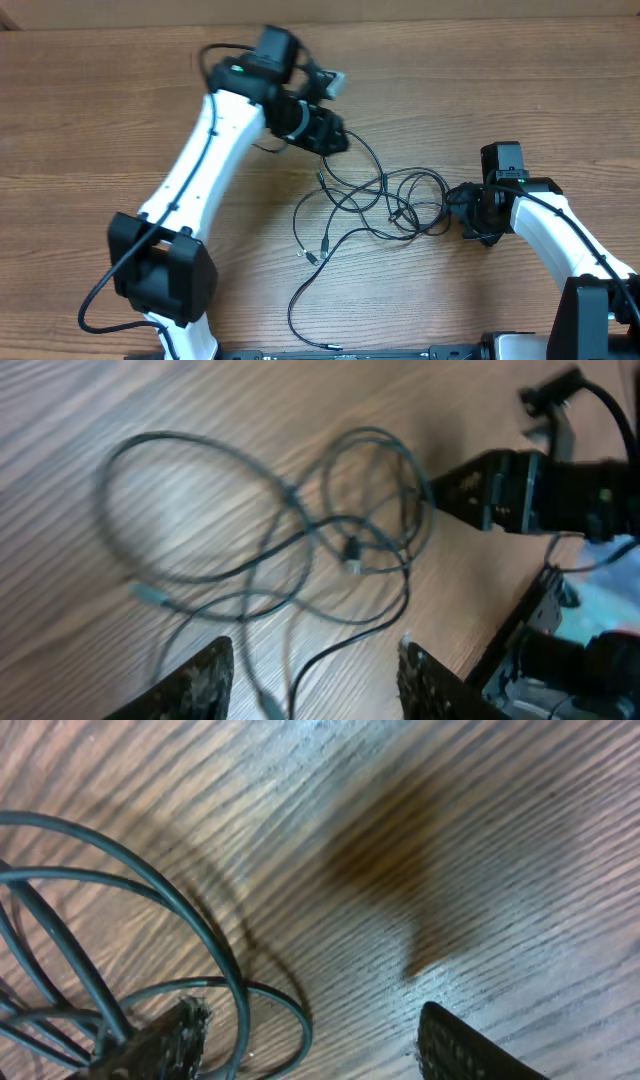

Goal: Untangle cables

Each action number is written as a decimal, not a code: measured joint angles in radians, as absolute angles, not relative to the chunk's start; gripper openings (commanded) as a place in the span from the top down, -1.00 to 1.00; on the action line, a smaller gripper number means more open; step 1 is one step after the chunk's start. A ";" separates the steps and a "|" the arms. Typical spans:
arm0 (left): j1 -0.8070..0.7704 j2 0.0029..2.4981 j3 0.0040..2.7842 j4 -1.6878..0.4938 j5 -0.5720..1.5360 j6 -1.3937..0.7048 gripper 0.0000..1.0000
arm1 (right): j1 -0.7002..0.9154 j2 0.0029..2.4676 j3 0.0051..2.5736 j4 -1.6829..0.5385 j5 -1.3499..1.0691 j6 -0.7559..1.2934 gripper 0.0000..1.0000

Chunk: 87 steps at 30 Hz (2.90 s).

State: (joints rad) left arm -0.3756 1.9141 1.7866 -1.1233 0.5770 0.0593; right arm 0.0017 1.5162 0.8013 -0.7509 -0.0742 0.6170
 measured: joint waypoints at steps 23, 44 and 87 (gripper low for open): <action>-0.721 2.237 1.787 -0.795 0.467 0.049 -0.33 | -0.106 1.470 0.930 -0.934 -0.154 0.474 -0.57; -0.745 2.313 1.787 -0.693 0.505 -0.080 0.83 | -0.106 1.462 0.930 -0.970 -0.153 0.470 -0.57; -0.496 1.953 1.789 -0.896 0.877 -0.069 0.91 | -0.035 1.462 0.930 -0.780 -0.578 0.213 -0.67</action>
State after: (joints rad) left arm -0.4965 1.9533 1.7893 -0.8963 0.8772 -0.0689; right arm -0.0349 1.4616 0.9298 -0.7803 -0.5781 0.2127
